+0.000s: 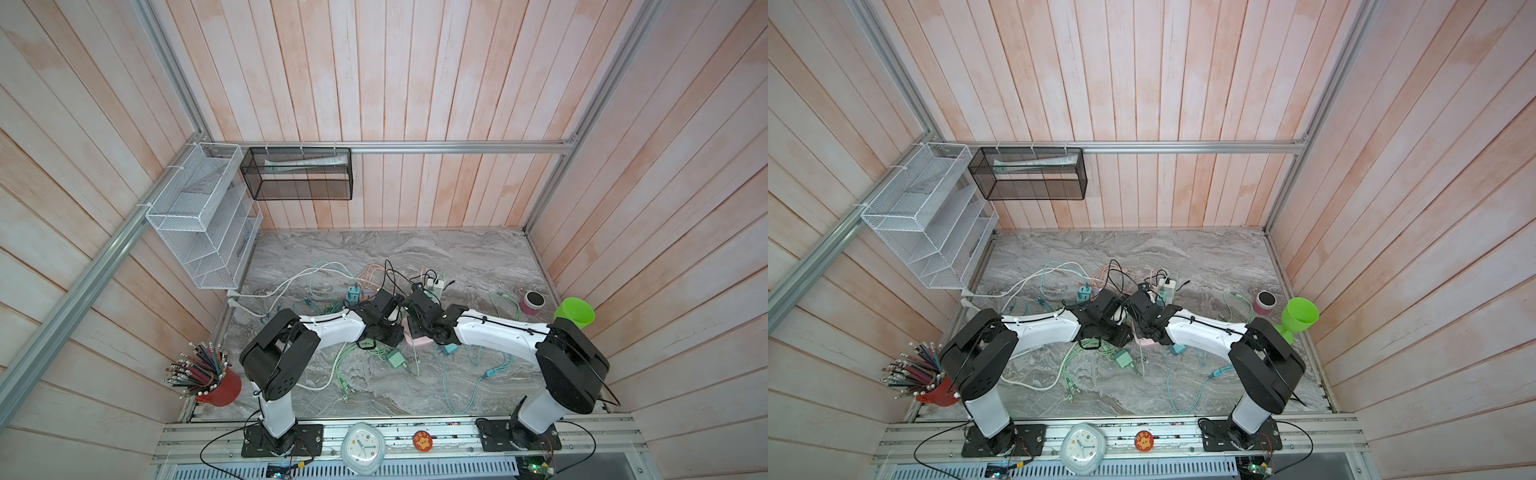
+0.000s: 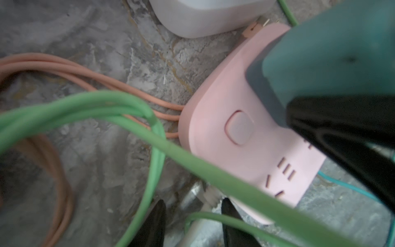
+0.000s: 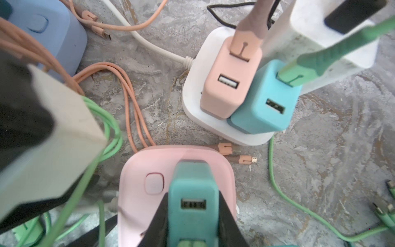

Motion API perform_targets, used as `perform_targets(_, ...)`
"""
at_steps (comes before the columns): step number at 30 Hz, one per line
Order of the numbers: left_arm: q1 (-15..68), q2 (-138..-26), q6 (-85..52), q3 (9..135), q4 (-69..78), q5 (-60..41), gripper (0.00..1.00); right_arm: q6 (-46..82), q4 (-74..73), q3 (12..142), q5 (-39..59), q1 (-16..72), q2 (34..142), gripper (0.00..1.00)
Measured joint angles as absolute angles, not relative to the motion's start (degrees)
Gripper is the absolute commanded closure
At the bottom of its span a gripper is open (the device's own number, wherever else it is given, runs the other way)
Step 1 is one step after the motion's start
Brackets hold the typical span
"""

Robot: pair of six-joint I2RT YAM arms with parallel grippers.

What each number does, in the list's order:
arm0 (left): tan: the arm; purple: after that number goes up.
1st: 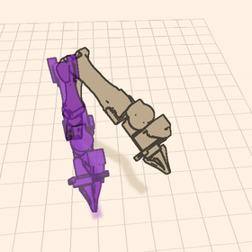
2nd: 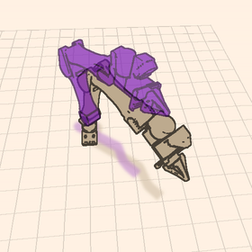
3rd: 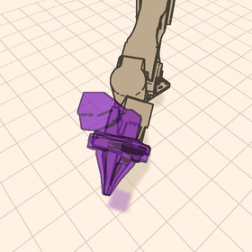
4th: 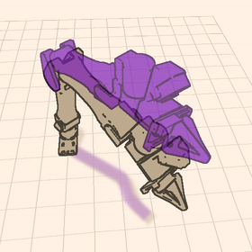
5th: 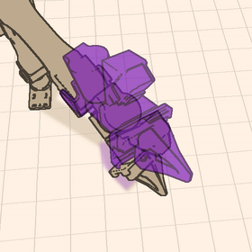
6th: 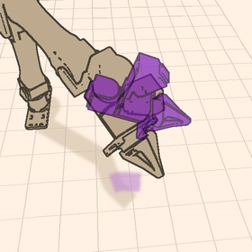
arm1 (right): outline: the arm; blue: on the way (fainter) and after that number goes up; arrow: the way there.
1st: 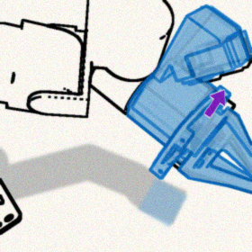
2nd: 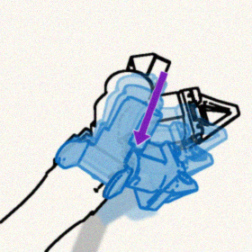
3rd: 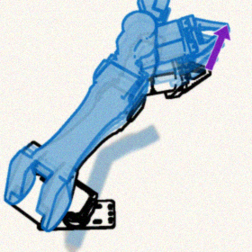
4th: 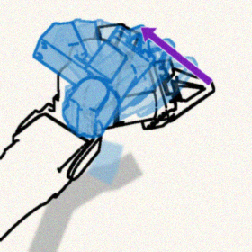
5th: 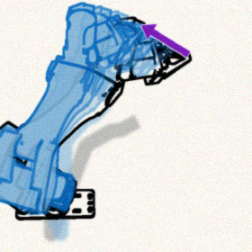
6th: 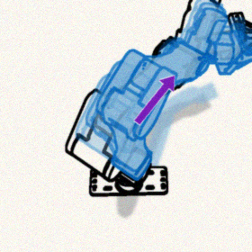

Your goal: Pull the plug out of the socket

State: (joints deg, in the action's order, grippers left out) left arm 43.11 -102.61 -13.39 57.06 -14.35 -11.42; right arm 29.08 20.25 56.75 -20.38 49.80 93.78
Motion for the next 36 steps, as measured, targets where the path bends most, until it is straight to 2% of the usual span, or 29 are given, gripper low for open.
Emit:
perform_targets(4, 43.03, -100.75, -14.11, 55.79, -14.79, -11.09, 0.33, 30.09, 19.16, 55.99, -20.51, 49.89, 93.51, 1.0)
perform_targets(13, 43.07, -95.96, -14.79, 55.13, -14.0, -11.16, 0.27, 30.44, 18.06, 55.55, -19.94, 49.89, 93.36, 1.0)
perform_targets(29, 43.07, -100.12, -15.49, 55.55, -12.56, -11.77, 0.28, 30.41, 15.05, 54.26, -16.47, 50.37, 92.71, 1.0)
perform_targets(36, 43.09, -102.37, -16.29, 57.98, -11.88, -11.7, 0.4, 30.41, 15.05, 54.24, -16.86, 50.89, 92.66, 1.0)
